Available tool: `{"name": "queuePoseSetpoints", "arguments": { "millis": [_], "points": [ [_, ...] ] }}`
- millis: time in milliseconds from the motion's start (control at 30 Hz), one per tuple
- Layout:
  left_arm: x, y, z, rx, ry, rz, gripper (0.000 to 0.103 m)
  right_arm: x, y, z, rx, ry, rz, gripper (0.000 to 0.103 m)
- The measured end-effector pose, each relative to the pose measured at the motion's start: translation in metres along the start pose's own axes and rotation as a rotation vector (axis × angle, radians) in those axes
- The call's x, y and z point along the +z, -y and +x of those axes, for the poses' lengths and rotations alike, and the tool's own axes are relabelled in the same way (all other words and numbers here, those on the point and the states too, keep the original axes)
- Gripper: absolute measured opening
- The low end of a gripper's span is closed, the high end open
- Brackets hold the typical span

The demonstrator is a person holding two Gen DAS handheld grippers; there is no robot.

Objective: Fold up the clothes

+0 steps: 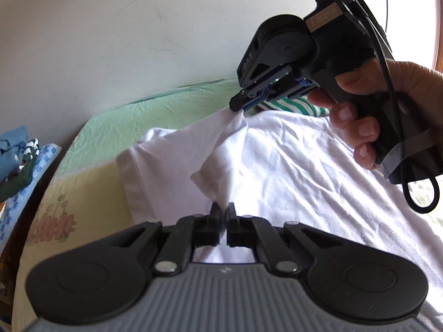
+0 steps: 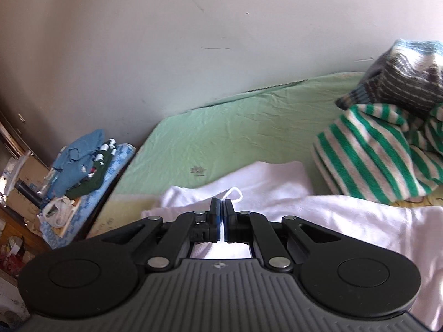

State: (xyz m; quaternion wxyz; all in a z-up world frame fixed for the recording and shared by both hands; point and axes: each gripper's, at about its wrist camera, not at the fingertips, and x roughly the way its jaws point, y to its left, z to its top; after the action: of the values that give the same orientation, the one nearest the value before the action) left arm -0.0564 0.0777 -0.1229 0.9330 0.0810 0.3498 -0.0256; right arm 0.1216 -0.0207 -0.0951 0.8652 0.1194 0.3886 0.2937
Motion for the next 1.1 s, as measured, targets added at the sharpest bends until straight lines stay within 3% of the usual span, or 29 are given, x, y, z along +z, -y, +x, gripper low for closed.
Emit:
{"name": "queuePoseSetpoints", "arguments": {
  "millis": [200,267,367,400,467,500,567,633,667,700,833,933,1100],
  "points": [
    [-0.013,0.015,0.008,-0.004,-0.063,0.005,0.0,-0.018,0.027,0.018,-0.116,-0.039,-0.039,0.0],
    [-0.018,0.012,-0.005,-0.01,-0.058,0.001,0.001,-0.02,0.03,0.013,-0.109,-0.032,-0.037,0.001],
    [-0.027,0.006,-0.034,0.005,-0.04,-0.021,0.001,-0.02,0.028,0.005,-0.02,-0.02,-0.003,0.01],
    [-0.032,0.003,-0.044,0.02,-0.032,-0.028,0.002,-0.019,0.027,0.005,-0.007,-0.023,-0.006,0.021],
    [-0.045,-0.002,-0.064,0.075,-0.032,-0.036,0.005,-0.019,0.024,0.009,-0.021,-0.024,-0.042,0.034],
    [-0.052,-0.005,-0.073,0.101,-0.036,-0.042,0.006,-0.019,0.021,0.013,-0.037,-0.025,-0.063,0.035],
    [-0.069,-0.013,-0.089,0.162,-0.066,-0.067,0.006,-0.02,0.017,0.014,-0.035,-0.024,-0.087,0.035],
    [-0.086,-0.021,-0.104,0.208,-0.098,-0.096,0.006,-0.021,0.014,0.015,-0.032,-0.024,-0.11,0.026],
    [-0.094,-0.025,-0.112,0.227,-0.114,-0.113,0.006,-0.022,0.012,0.015,-0.031,-0.024,-0.122,0.009],
    [-0.102,-0.029,-0.118,0.24,-0.127,-0.127,0.006,-0.022,0.011,0.016,-0.029,-0.024,-0.133,0.004],
    [-0.129,-0.043,-0.138,0.297,-0.17,-0.173,0.022,-0.021,0.007,0.009,-0.02,0.008,-0.156,0.004],
    [-0.143,-0.048,-0.149,0.325,-0.193,-0.207,0.022,-0.012,0.021,-0.005,-0.061,0.057,-0.106,0.003],
    [-0.156,-0.04,-0.171,0.348,-0.185,-0.226,0.024,-0.02,0.036,0.023,-0.098,-0.038,-0.094,0.004]
  ]
}}
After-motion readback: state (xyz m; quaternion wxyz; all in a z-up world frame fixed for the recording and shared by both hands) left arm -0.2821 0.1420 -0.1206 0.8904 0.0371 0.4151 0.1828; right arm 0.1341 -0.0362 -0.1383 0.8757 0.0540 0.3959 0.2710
